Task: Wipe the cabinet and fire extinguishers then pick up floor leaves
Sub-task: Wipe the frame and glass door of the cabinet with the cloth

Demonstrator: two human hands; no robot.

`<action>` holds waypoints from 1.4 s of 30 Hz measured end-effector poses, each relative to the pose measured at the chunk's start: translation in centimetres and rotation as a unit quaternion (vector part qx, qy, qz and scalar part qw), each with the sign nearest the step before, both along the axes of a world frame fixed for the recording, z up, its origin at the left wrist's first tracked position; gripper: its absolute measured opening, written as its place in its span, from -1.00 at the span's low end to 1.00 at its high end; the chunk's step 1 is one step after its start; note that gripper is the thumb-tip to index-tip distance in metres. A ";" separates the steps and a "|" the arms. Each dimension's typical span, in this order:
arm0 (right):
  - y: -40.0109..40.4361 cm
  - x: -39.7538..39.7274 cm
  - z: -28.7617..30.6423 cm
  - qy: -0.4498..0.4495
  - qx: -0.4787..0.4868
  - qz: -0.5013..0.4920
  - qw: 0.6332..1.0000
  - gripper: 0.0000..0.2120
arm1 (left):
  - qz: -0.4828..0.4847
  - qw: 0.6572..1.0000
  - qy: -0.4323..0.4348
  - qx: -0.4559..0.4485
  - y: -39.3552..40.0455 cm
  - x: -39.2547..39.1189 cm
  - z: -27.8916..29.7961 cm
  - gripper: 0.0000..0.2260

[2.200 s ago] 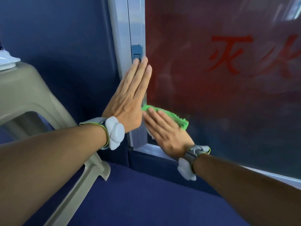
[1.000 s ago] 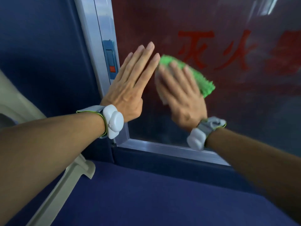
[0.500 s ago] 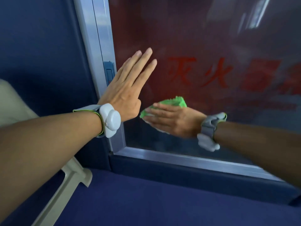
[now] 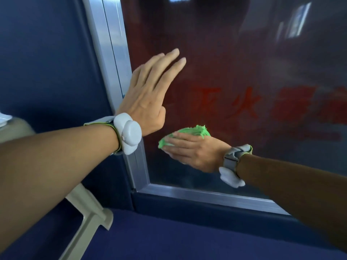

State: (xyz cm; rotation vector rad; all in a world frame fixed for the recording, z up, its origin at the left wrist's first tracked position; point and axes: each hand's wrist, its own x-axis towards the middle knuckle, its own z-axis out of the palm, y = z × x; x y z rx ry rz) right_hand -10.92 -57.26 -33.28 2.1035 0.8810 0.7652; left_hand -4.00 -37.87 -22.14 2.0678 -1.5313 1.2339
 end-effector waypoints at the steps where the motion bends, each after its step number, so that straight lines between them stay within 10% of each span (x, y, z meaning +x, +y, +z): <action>1: -0.2 -0.1 0.6 0.051 -0.045 0.001 0.998 -0.64 | -0.001 1.000 -0.003 0.015 0.4 0.1 0.4 -0.15; 6: 0.2 0.9 12.0 0.074 -0.122 0.058 0.988 -0.61 | 0.001 1.000 -0.008 -0.015 0.8 0.4 3.7 -0.15; 10: -0.6 1.3 21.4 -0.144 0.050 0.039 0.988 -0.61 | -0.029 0.997 -0.001 -0.076 0.6 0.7 6.8 -0.15; 14: 0.9 1.3 18.4 -0.279 0.239 -0.018 0.930 -0.57 | -0.035 0.995 -0.006 -0.098 0.4 0.5 8.5 -0.16; 18: 1.7 1.2 11.4 -0.098 0.075 -0.016 0.992 -0.59 | -0.029 0.998 -0.019 -0.054 0.3 0.0 8.7 -0.17; 22: 2.6 1.2 16.4 -0.079 -0.072 -0.030 0.994 -0.44 | -0.022 0.998 -0.038 -0.042 -0.3 -0.7 10.5 -0.19; 35: -6.9 -7.7 24.2 -0.281 0.160 -0.123 0.938 -0.47 | -0.037 0.991 -0.044 -0.118 -7.2 -4.8 15.7 -0.24; 39: -12.2 -13.5 22.8 -0.407 0.245 -0.138 0.869 -0.46 | -0.038 0.995 -0.078 -0.055 -9.3 -5.7 15.8 -0.22; 42: -12.9 -14.1 20.9 -0.549 0.410 -0.137 0.715 -0.43 | -0.049 0.995 -0.079 -0.046 -10.5 -6.1 15.3 -0.23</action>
